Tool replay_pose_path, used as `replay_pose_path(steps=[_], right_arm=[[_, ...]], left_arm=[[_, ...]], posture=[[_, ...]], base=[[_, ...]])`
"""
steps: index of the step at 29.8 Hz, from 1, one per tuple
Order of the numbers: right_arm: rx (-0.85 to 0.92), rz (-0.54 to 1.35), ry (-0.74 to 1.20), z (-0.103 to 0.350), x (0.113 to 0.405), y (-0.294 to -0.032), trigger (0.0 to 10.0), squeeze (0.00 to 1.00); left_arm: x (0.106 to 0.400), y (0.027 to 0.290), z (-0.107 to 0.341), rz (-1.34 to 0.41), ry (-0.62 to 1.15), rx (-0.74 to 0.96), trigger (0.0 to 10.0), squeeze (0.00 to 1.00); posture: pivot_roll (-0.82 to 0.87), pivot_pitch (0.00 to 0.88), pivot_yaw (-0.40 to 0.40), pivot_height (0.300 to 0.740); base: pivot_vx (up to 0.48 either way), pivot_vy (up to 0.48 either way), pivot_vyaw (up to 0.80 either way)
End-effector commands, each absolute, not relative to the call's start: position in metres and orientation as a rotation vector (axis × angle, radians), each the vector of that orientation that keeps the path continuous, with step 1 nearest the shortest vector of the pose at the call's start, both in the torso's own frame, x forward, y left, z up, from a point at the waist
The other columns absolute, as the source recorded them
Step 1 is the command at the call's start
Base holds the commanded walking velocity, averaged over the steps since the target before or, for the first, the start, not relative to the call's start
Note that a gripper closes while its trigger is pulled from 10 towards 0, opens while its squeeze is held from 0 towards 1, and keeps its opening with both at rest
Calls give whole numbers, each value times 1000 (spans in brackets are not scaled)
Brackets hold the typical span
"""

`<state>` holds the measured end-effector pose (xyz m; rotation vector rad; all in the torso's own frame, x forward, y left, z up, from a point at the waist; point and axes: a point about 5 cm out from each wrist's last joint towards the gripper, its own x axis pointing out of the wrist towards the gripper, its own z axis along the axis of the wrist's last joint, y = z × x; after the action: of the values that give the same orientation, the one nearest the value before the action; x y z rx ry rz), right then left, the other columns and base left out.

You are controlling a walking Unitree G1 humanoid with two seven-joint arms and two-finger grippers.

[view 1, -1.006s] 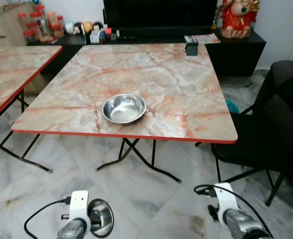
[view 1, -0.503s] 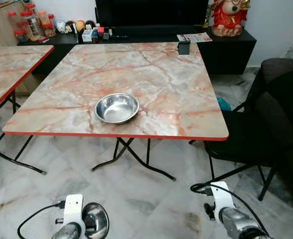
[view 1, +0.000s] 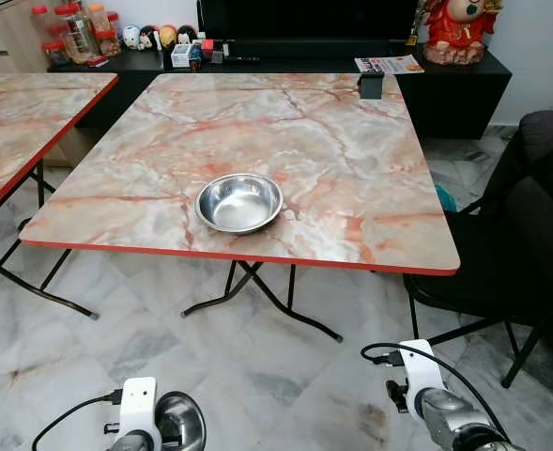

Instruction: Setting the table

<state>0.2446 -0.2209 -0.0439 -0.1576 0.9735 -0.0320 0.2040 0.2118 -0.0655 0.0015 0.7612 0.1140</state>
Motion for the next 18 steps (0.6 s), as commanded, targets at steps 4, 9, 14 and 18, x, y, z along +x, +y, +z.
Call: replay_pose_path(steps=[4,9,14,18], right_arm=[[-147,-43,972,-44,243,-226,10000,0],[-143,-43,971,-44,243,-228,10000,0],[-142,-40,970,-43,244,-225,10000,0],[-140,-37,967,-43,247,-218,10000,0]], left_arm=[[206,212,-65,117,765,10,10000,0],[207,210,-65,121,764,6,10000,0],[207,210,-64,124,766,6,10000,0],[207,213,-65,134,772,5,10000,0]], posture=[[-91,35,20,740],[-88,39,18,740],[-88,39,17,740],[-88,39,17,740]], base=[[0,-277,0],[0,-347,0],[0,-315,0],[0,0,0]])
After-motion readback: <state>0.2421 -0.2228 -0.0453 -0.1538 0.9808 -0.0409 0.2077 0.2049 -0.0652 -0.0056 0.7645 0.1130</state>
